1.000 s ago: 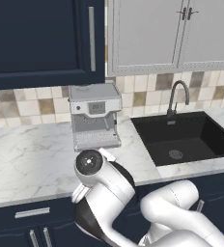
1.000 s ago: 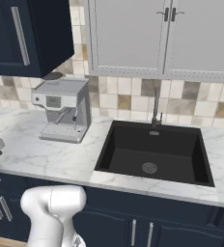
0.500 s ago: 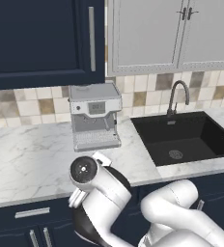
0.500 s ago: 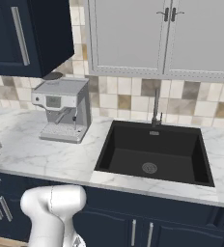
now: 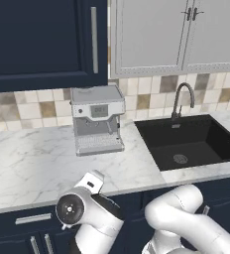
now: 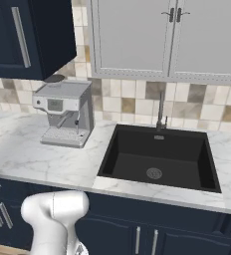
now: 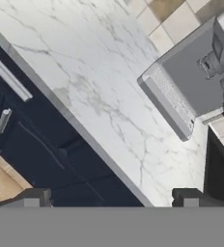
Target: Take the tongs from the drawer on the left and place them on the dining counter next to the tray containing the hot dog.
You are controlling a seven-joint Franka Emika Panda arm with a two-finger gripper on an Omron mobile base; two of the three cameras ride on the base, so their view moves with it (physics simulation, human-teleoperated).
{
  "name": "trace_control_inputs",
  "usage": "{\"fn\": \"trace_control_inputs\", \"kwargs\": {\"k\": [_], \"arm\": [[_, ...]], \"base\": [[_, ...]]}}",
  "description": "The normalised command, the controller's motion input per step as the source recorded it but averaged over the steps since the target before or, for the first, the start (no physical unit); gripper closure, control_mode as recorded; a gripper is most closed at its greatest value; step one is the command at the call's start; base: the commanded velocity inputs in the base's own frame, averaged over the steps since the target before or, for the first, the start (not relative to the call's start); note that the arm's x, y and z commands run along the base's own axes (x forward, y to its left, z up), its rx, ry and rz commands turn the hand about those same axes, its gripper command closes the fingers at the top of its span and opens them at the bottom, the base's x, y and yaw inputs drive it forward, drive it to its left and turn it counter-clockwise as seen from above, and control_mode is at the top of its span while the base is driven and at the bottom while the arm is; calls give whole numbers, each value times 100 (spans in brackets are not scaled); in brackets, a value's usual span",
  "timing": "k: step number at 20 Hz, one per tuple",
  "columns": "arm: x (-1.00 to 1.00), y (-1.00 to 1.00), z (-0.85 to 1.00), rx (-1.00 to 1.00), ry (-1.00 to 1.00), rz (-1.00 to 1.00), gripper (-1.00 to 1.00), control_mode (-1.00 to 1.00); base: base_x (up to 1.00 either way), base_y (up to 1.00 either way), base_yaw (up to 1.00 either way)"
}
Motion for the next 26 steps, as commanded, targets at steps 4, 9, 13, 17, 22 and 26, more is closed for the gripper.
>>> {"fn": "trace_control_inputs", "kwargs": {"k": [4, 9, 13, 17, 22, 26], "arm": [[0, 25, -12, -7, 0, 2, -100, -100], [0, 27, -19, -12, 0, 1, -100, -100], [0, 33, -38, -20, 0, 0, -100, -100], [0, 24, -33, -17, 0, 0, -100, -100], [0, 30, -27, -15, 0, 0, -100, -100], [0, 26, -28, -13, -3, 0, -100, -100]], "base": [[0, 0, 0], [0, 0, 0], [0, 0, 0], [0, 0, 0], [0, 0, 0], [0, 0, 0]]}}
